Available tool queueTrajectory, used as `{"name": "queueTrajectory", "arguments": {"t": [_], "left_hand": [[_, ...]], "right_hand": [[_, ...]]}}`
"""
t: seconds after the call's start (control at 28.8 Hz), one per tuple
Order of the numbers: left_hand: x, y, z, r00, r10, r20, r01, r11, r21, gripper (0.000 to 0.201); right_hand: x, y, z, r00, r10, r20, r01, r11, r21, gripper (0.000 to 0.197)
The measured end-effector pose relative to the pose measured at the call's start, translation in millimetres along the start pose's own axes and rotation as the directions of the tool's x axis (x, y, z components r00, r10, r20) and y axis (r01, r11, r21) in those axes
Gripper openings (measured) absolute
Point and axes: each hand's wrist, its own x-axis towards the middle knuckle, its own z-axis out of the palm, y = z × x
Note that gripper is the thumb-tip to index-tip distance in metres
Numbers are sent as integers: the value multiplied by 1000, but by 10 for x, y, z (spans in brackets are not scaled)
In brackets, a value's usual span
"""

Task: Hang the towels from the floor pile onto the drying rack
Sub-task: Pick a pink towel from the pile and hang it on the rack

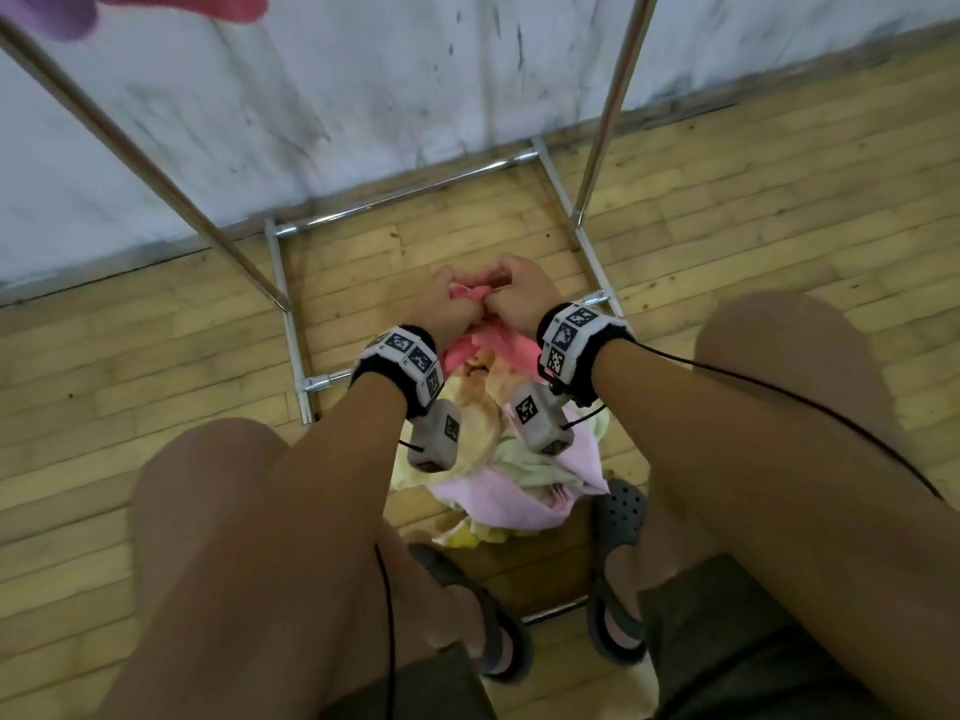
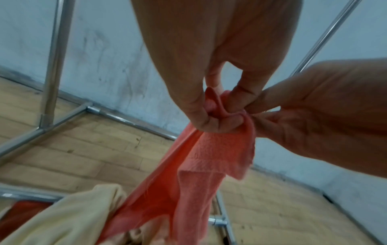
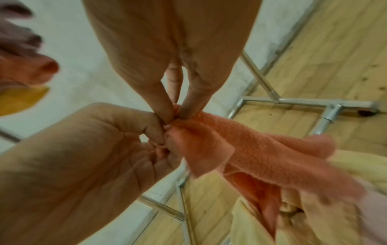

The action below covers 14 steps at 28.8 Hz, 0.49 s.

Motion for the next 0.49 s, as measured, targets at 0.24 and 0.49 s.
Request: {"name": "queueTrajectory", "arguments": {"t": [0.24,0.49], "left_hand": [[-438,561,-350,984,179,-23,-180,983,-31,24],[-819,939,-563,944,297,-147,-325,916,-236,27]], "right_hand": [[-408,-521,-261,966,-255,45,259,943,-210,17],[-753,-840,-345,900,-355,254,378,924,-50,48]]}}
